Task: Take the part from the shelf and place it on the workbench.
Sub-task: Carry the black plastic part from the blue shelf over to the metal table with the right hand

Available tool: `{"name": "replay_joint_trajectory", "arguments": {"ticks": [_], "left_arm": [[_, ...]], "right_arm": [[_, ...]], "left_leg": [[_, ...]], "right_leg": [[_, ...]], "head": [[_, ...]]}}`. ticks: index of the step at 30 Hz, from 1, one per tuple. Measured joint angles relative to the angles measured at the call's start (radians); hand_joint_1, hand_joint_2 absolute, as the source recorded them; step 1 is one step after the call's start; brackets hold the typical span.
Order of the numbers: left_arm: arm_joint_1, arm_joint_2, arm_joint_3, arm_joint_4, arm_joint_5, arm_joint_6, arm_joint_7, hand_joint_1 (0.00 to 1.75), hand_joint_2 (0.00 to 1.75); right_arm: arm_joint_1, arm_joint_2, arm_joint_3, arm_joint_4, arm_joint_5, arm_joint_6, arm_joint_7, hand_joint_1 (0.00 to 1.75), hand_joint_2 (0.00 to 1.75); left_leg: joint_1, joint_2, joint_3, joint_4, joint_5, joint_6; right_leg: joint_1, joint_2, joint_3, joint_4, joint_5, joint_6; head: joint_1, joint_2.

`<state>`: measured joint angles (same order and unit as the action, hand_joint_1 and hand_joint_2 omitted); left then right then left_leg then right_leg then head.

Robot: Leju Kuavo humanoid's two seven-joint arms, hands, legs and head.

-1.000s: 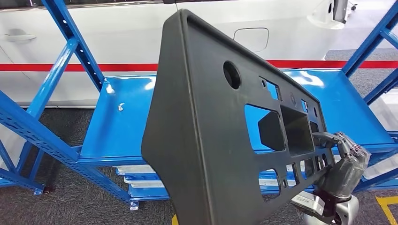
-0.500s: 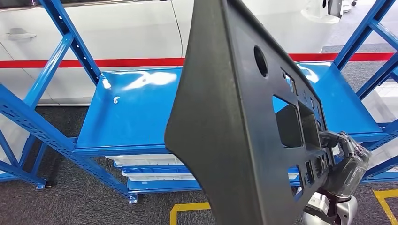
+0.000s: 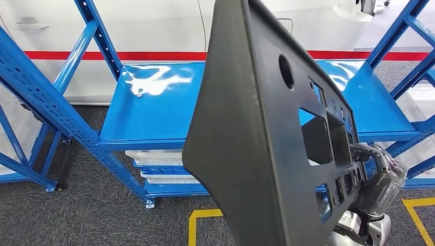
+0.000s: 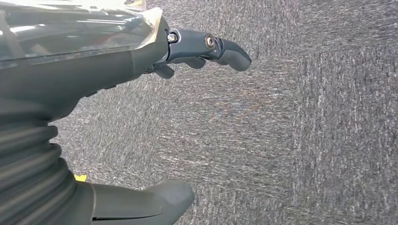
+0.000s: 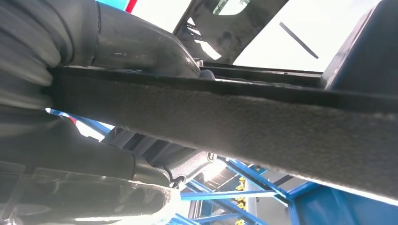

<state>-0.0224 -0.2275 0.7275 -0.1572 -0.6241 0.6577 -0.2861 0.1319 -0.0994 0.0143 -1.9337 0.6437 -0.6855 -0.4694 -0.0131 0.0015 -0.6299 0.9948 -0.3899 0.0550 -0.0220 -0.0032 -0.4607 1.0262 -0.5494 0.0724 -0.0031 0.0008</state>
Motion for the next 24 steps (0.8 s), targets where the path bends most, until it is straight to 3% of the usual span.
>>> {"name": "replay_joint_trajectory", "arguments": {"ticks": [2, 4, 5, 6, 8, 9, 10, 11, 12, 13, 15, 16, 18, 20, 22, 24], "left_arm": [[0.000, 0.000, 0.000, 0.000, 0.000, 0.000, 0.001, 0.00, 1.75], [0.000, 0.000, 0.001, 0.000, 0.000, 0.000, 0.001, 0.00, 1.75], [0.001, 0.001, 0.001, 0.000, 0.001, -0.001, 0.002, 0.00, 1.75], [0.001, 0.001, 0.002, 0.000, 0.001, -0.001, 0.002, 0.00, 1.75], [0.001, 0.002, 0.002, 0.000, 0.001, -0.003, 0.002, 0.00, 1.75], [0.001, 0.002, 0.002, 0.000, 0.001, -0.004, 0.002, 0.00, 1.75], [0.001, 0.002, 0.002, 0.000, 0.001, -0.004, 0.002, 0.00, 1.75], [0.001, 0.002, 0.002, 0.000, 0.000, -0.005, 0.002, 0.00, 1.75], [0.001, 0.003, 0.002, 0.000, 0.000, -0.006, 0.002, 0.00, 1.75], [0.001, 0.003, 0.002, 0.000, 0.000, -0.006, 0.003, 0.00, 1.75], [0.000, 0.004, 0.002, 0.000, -0.001, -0.006, 0.005, 0.00, 1.75], [0.000, 0.004, 0.002, 0.000, -0.002, -0.007, 0.008, 0.00, 1.75], [-0.001, 0.005, 0.001, 0.000, -0.004, -0.007, 0.017, 0.00, 1.75], [-0.002, 0.004, 0.001, 0.001, -0.005, -0.008, 0.025, 0.00, 1.75], [-0.002, 0.004, 0.002, 0.001, -0.005, -0.009, 0.028, 0.00, 1.75], [-0.002, 0.004, 0.002, 0.001, -0.007, -0.009, 0.029, 0.00, 1.75]], "right_arm": [[0.000, 0.000, -0.001, 0.000, 0.000, 0.000, 0.000, 1.71, 1.75], [0.002, 0.002, -0.001, 0.001, -0.001, 0.000, -0.001, 1.71, 1.75], [0.002, 0.003, -0.002, 0.001, -0.002, 0.000, -0.001, 1.71, 1.75], [0.002, 0.004, -0.002, 0.001, -0.004, 0.000, -0.001, 1.71, 1.75], [0.005, 0.006, -0.004, 0.000, -0.010, 0.000, -0.001, 1.71, 1.75], [0.008, 0.007, -0.006, 0.000, -0.015, 0.000, -0.003, 1.71, 1.75], [0.011, 0.008, -0.008, 0.000, -0.021, 0.000, -0.004, 1.71, 1.75], [0.014, 0.008, -0.009, 0.000, -0.025, 0.000, -0.006, 1.71, 1.75], [0.018, 0.009, -0.011, 0.000, -0.029, 0.000, -0.007, 1.71, 1.75], [0.021, 0.010, -0.013, 0.000, -0.033, 0.000, -0.008, 1.71, 1.75], [0.026, 0.010, -0.016, 0.000, -0.039, 0.000, -0.011, 1.71, 1.75], [0.028, 0.010, -0.017, 0.000, -0.042, 0.000, -0.013, 1.71, 1.75], [0.032, 0.010, -0.018, -0.001, -0.050, 0.000, -0.017, 1.71, 1.75], [0.037, 0.010, -0.020, -0.001, -0.054, 0.000, -0.018, 1.71, 1.75], [0.043, 0.009, -0.023, 0.000, -0.057, 0.000, -0.018, 1.71, 1.75], [0.047, 0.009, -0.023, 0.000, -0.060, 0.000, -0.018, 1.71, 1.75]], "left_leg": [[-0.003, -0.001, -0.004, 0.003, 0.013, -0.010], [-0.001, -0.003, -0.010, 0.006, 0.020, -0.020], [0.001, -0.004, -0.017, 0.017, 0.002, -0.026], [0.003, -0.005, -0.028, 0.045, -0.034, -0.032], [0.010, -0.005, -0.059, 0.160, -0.144, -0.045], [0.013, -0.005, -0.071, 0.227, -0.183, -0.050], [0.016, -0.005, -0.074, 0.278, -0.199, -0.054], [0.019, -0.005, -0.063, 0.296, -0.192, -0.057], [0.022, -0.004, -0.032, 0.275, -0.169, -0.059], [0.025, -0.004, 0.017, 0.218, -0.144, -0.059], [0.026, -0.006, 0.119, 0.073, -0.132, -0.056], [0.024, -0.007, 0.147, 0.025, -0.138, -0.052], [0.017, -0.009, 0.152, 0.000, -0.142, -0.039], [0.015, -0.005, 0.134, -0.005, -0.124, -0.015], [0.016, 0.001, 0.108, -0.011, -0.099, 0.007], [0.012, 0.004, 0.079, -0.010, -0.075, 0.016]], "right_leg": [[0.006, 0.002, 0.033, -0.059, -0.006, -0.014], [0.003, 0.001, 0.016, -0.057, 0.005, -0.031], [-0.001, 0.000, 0.006, -0.056, 0.014, -0.043], [-0.005, -0.002, -0.006, -0.057, 0.025, -0.053], [-0.007, -0.004, -0.031, -0.055, 0.048, -0.065], [-0.006, -0.005, -0.044, -0.053, 0.060, -0.064], [-0.006, -0.005, -0.057, -0.050, 0.070, -0.062], [-0.007, -0.006, -0.070, -0.046, 0.078, -0.058], [-0.008, -0.006, -0.084, -0.041, 0.085, -0.054], [-0.009, -0.006, -0.095, -0.035, 0.090, -0.050], [-0.008, -0.006, -0.113, -0.023, 0.100, -0.038], [-0.007, -0.006, -0.119, -0.020, 0.105, -0.030], [-0.006, -0.008, -0.125, -0.021, 0.120, -0.013], [-0.009, -0.007, -0.136, -0.012, 0.115, -0.004], [-0.008, -0.005, -0.165, 0.053, 0.049, -0.013], [-0.007, -0.002, -0.199, 0.177, -0.036, -0.020]], "head": [[-0.002, 0.000], [-0.004, 0.000], [-0.005, 0.000], [-0.006, 0.000], [-0.007, 0.000], [-0.007, 0.000], [-0.007, 0.000], [-0.008, 0.000], [-0.008, 0.000], [-0.008, 0.000], [-0.007, 0.000], [-0.007, 0.000], [-0.006, 0.000], [-0.006, 0.000], [-0.004, 0.000], [-0.002, 0.000]]}}
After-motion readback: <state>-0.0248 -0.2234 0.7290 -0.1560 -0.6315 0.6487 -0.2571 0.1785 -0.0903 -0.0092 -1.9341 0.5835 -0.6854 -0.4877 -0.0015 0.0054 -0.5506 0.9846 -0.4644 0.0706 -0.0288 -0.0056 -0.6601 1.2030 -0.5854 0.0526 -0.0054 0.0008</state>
